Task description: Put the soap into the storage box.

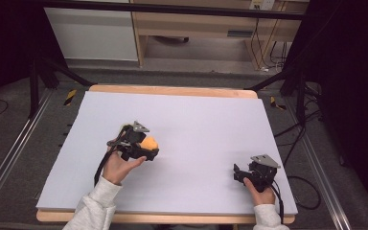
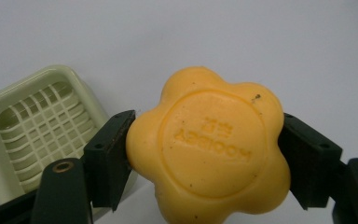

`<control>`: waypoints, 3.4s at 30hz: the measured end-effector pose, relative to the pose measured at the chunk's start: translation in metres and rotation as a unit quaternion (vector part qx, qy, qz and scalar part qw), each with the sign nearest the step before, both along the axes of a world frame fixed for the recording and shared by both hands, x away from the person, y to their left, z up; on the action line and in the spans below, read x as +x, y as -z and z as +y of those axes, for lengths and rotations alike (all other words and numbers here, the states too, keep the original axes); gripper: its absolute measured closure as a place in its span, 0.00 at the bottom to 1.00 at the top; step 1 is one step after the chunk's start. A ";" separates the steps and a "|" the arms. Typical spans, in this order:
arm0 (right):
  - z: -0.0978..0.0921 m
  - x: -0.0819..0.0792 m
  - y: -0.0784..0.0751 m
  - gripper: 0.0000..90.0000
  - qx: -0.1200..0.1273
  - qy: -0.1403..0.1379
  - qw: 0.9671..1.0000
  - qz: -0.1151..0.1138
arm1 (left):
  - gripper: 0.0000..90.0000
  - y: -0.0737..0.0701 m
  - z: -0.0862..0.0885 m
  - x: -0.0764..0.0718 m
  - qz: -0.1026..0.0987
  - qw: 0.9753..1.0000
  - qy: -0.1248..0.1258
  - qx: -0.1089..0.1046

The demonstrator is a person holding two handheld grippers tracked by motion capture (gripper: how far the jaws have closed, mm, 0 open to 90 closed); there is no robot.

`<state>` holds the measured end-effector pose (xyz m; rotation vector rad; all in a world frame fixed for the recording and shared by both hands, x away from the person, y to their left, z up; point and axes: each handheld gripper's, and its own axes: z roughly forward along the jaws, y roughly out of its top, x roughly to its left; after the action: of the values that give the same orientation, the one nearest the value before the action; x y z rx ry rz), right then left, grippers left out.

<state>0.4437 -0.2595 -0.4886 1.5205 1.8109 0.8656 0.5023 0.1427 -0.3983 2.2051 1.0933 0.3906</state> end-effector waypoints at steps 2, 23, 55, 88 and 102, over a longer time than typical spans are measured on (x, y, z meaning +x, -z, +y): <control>0.000 0.000 0.000 0.05 0.001 0.001 1.000 0.000 | 0.30 -0.001 0.002 0.001 -0.001 1.000 -0.004 0.000; 0.000 0.000 0.000 0.05 -0.001 -0.001 1.000 0.000 | 0.29 -0.006 0.023 0.014 -0.007 0.999 -0.034 -0.006; 0.000 0.000 0.000 0.05 0.002 -0.001 1.000 0.003 | 0.29 0.003 0.052 0.044 -0.003 0.996 -0.088 0.000; 0.000 0.000 0.000 0.05 0.003 -0.001 1.000 0.003 | 0.29 0.028 0.057 0.060 0.010 0.994 -0.106 0.028; 0.000 0.000 0.000 0.05 0.002 -0.001 1.000 0.002 | 0.29 0.036 0.056 0.063 0.021 0.993 -0.106 0.038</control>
<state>0.4440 -0.2599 -0.4886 1.5246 1.8157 0.8692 0.5653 0.1985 -0.4347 2.1771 1.3633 0.4863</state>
